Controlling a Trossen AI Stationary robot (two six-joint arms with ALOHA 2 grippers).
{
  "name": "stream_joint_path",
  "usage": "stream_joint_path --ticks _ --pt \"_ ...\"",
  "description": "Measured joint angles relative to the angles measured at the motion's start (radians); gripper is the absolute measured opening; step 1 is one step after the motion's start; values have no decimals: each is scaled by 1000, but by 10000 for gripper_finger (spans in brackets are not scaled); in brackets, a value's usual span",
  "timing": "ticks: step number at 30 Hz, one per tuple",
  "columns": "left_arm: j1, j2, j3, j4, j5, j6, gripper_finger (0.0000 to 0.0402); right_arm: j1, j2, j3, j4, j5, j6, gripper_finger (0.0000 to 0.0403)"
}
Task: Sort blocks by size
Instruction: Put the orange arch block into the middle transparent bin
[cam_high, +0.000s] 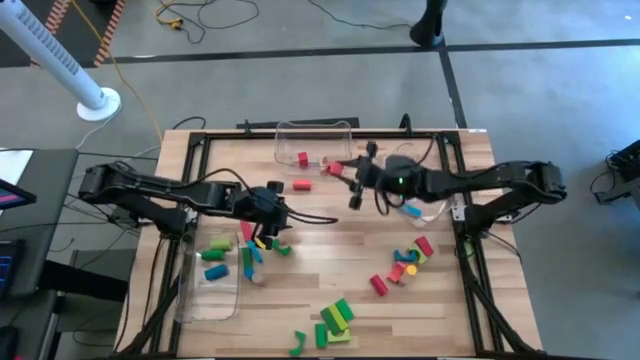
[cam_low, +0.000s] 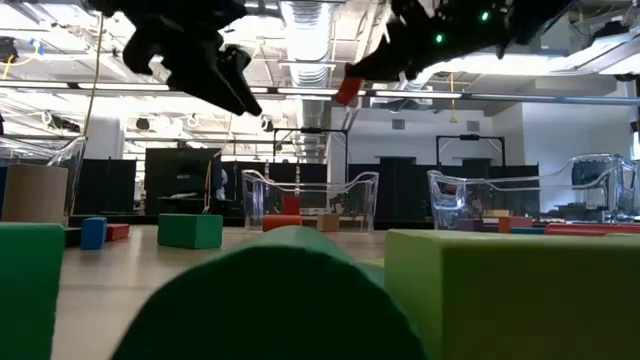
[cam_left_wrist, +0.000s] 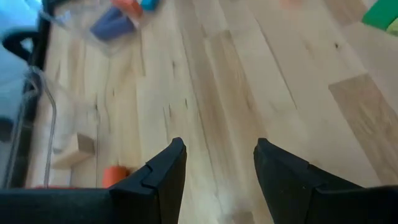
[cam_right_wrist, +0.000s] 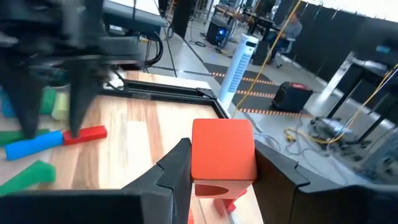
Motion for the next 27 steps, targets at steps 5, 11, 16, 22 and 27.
stream_joint_path --ticks 5,11,16,22,27 --pt "34 -60 -135 178 37 89 180 -171 19 0 51 -170 64 160" --pt "119 -162 -281 345 238 85 180 -317 146 66 99 -351 123 160" --pt "128 -217 -361 471 292 26 180 -357 264 196 39 -409 118 160" --pt "108 -217 -372 526 295 -6 180 -387 382 358 -124 -414 77 160" --pt "83 -217 -372 518 297 -9 180 -415 441 419 -205 -414 85 160"
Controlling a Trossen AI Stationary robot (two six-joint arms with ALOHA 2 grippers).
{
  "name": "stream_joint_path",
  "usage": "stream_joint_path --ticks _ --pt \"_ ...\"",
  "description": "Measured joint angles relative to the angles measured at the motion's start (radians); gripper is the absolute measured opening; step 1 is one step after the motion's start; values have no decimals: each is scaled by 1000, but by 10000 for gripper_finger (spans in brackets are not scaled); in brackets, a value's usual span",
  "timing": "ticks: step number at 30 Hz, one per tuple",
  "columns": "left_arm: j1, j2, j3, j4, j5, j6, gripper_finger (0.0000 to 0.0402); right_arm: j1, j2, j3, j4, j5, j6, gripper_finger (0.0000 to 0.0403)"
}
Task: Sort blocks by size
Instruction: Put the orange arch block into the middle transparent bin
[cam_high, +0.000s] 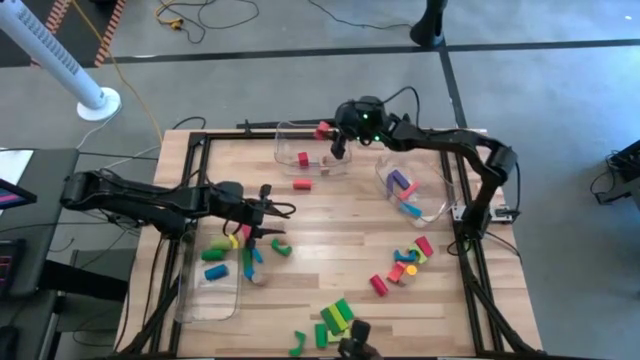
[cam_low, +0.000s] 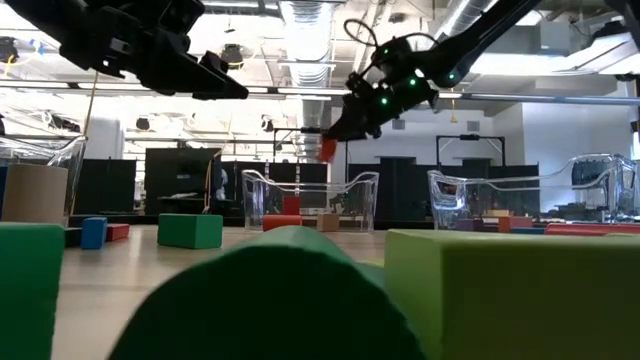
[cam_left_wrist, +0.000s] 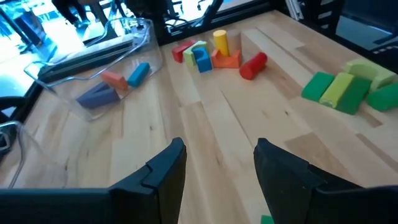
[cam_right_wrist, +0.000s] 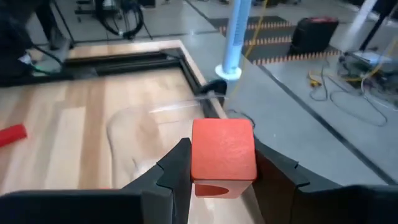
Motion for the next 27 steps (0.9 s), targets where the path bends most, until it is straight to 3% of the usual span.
stream_joint_path --ticks 11,27 --pt "-22 0 -63 114 -1 21 180 -34 84 88 -261 -69 52 160" --pt "-23 1 -74 117 -1 -38 180 -35 83 110 -393 -69 97 178"
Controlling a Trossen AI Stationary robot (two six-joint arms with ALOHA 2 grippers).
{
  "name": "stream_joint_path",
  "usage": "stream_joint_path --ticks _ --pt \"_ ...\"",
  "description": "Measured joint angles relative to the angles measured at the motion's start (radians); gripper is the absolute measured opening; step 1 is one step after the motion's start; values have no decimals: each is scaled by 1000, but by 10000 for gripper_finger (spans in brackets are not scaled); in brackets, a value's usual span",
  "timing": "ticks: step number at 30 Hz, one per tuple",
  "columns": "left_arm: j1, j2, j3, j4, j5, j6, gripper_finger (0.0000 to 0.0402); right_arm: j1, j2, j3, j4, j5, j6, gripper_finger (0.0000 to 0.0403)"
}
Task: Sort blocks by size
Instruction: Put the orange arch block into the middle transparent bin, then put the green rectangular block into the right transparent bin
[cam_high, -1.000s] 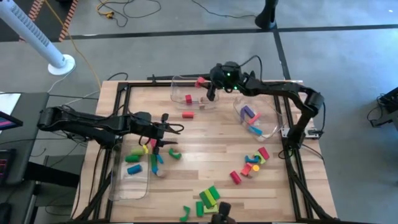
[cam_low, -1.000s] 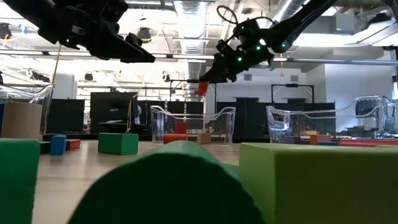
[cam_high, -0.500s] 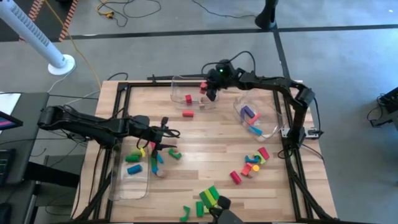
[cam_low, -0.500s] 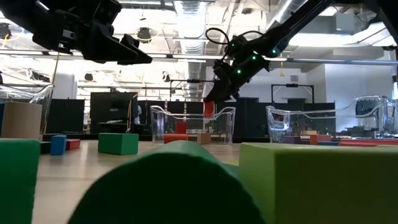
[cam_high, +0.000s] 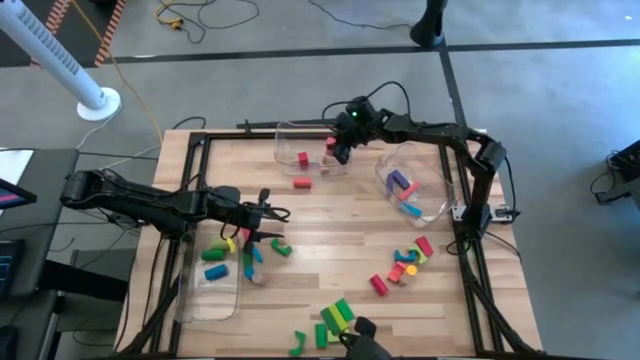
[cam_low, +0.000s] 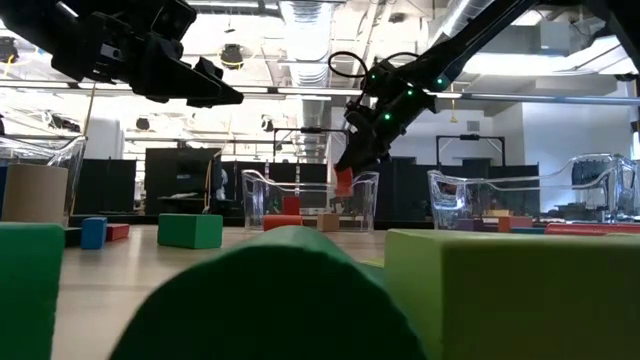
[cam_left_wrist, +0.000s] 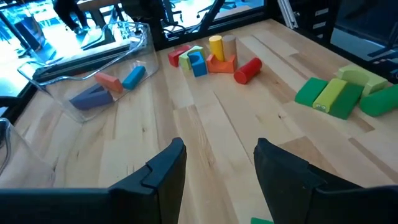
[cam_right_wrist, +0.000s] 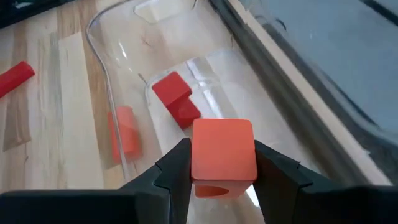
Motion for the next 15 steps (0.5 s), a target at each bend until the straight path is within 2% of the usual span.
stream_joint_path --ticks 15 --pt "0 0 0 -1 0 -11 180 1 0 0 -20 0 -1 230"
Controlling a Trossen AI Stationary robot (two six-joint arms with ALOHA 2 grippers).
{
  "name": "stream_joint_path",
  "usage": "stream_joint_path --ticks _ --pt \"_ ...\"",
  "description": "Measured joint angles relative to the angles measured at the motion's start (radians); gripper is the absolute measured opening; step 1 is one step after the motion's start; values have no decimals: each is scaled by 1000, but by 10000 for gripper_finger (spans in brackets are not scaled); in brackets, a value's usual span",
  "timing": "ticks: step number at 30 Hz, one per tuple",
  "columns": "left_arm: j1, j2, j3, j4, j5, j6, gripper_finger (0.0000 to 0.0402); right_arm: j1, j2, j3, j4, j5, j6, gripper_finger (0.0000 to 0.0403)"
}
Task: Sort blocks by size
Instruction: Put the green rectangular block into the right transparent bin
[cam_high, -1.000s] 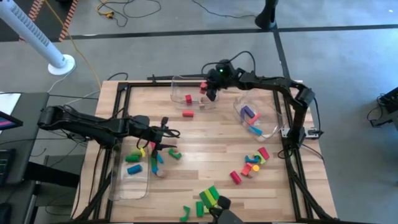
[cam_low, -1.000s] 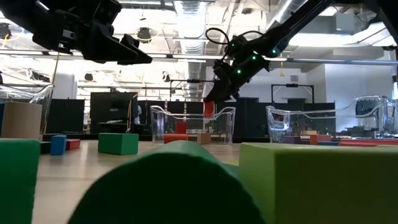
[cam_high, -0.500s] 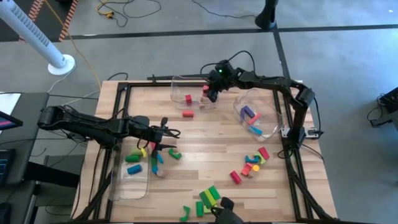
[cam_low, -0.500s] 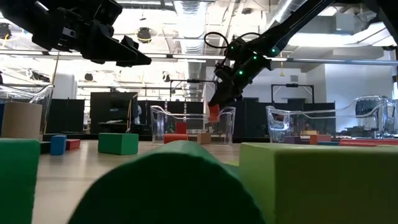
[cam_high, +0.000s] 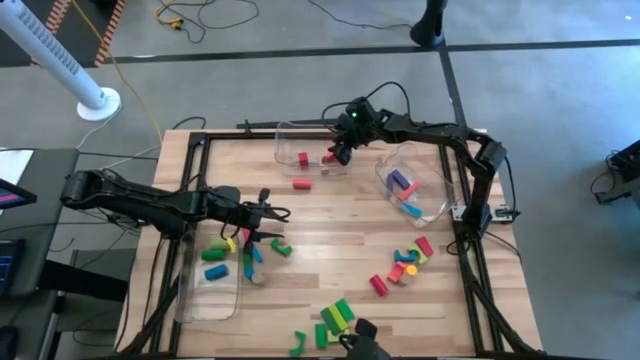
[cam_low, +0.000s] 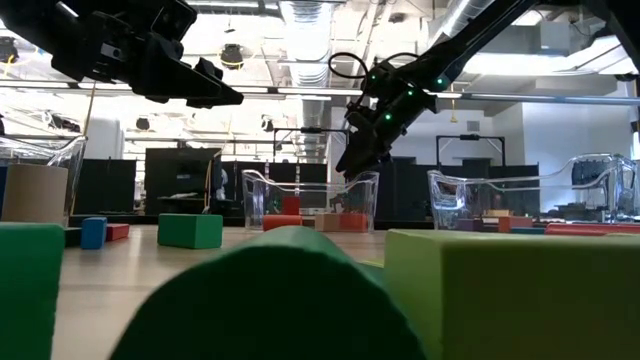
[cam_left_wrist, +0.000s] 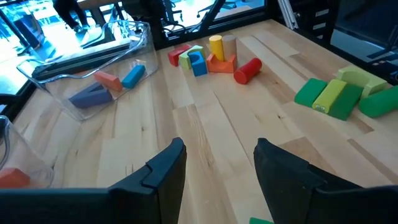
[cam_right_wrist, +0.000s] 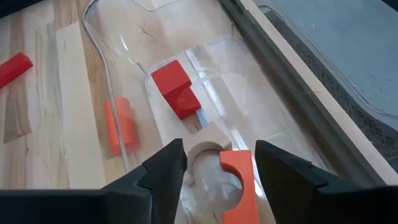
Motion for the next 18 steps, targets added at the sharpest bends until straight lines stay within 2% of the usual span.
stream_joint_path --ticks 11,18 --pt "0 0 0 -1 0 -2 180 6 -2 0 64 0 -4 233" --pt "0 0 0 -1 -1 -3 180 32 -61 0 60 0 -34 233"
